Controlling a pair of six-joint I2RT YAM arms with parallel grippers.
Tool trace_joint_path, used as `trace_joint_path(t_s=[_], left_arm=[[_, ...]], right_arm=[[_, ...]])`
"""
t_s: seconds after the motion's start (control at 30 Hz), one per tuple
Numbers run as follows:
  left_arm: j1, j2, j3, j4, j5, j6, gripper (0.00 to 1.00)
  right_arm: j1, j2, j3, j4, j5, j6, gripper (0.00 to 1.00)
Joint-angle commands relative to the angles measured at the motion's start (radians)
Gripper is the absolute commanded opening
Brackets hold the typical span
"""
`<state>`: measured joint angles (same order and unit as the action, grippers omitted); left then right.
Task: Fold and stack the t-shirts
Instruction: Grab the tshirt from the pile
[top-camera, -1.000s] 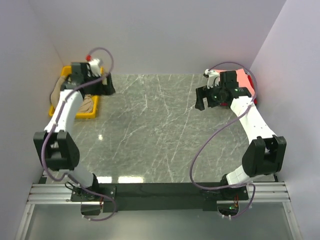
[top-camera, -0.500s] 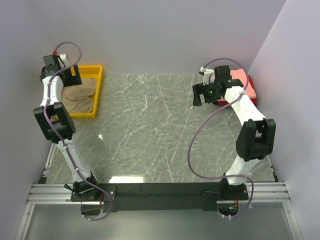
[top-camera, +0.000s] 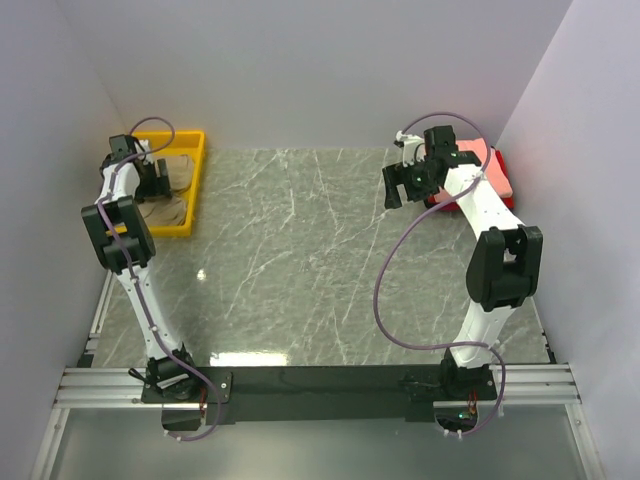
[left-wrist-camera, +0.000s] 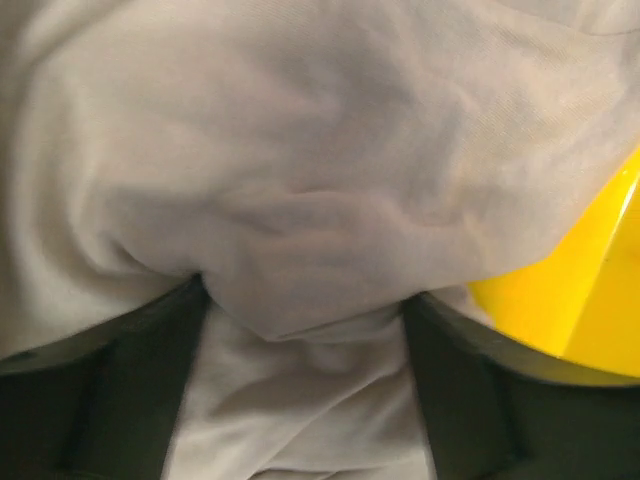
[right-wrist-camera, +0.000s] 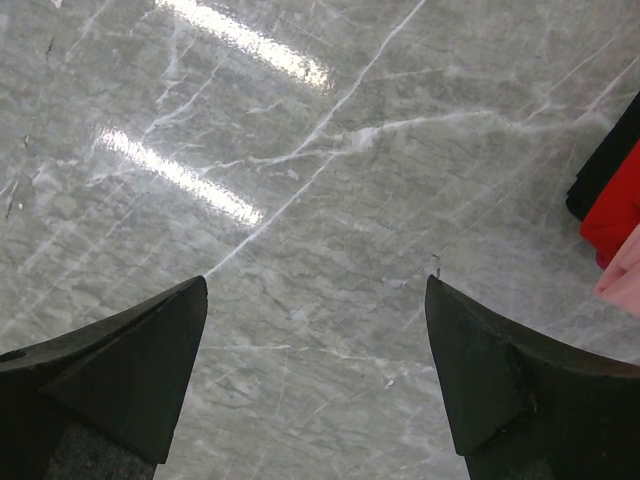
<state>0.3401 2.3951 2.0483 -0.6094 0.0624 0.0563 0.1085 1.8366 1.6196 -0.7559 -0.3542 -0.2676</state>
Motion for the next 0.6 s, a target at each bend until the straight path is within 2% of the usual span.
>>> trace_joint_path(t_s=[0.0,0.03,0.1,0.13,0.17,0.33,0.47,0.57], left_arm=[[0.017,0.045,0.026,-0.007,0.069,-0.026,0.78],[0.020,0.049,0.042,-0.009,0.079,-0.033,0.60],[0.039,0.055,0.078,-0.021,0.125,-0.044,0.39],[0.043,0.055,0.125,-0.042,0.134,-0.046,0.11],[0.046,0.039,0.148,-0.047,0.149,-0.047,0.01],[0.033,-0.129,0.184,-0.003,0.336,0.010,0.00],[-0.042,-0.335,0.181,-0.009,0.439,0.065,0.00],[-0.160,-0.463,0.118,-0.015,0.511,0.080,0.00]], right_arm=[[0.011,-0.008,0.054,-0.023,0.004,-0.022,0.95],[0.013,-0.017,0.056,-0.023,0.004,-0.022,0.94],[0.017,-0.025,0.056,-0.026,0.004,-0.028,0.93],[0.020,-0.034,0.056,-0.025,0.004,-0.028,0.93],[0.022,-0.040,0.054,-0.025,0.006,-0.028,0.93],[0.025,-0.104,0.022,0.004,0.014,-0.012,0.88],[0.025,-0.152,0.005,0.029,0.034,0.007,0.87],[0.025,-0.160,0.003,0.018,0.044,-0.001,0.86]])
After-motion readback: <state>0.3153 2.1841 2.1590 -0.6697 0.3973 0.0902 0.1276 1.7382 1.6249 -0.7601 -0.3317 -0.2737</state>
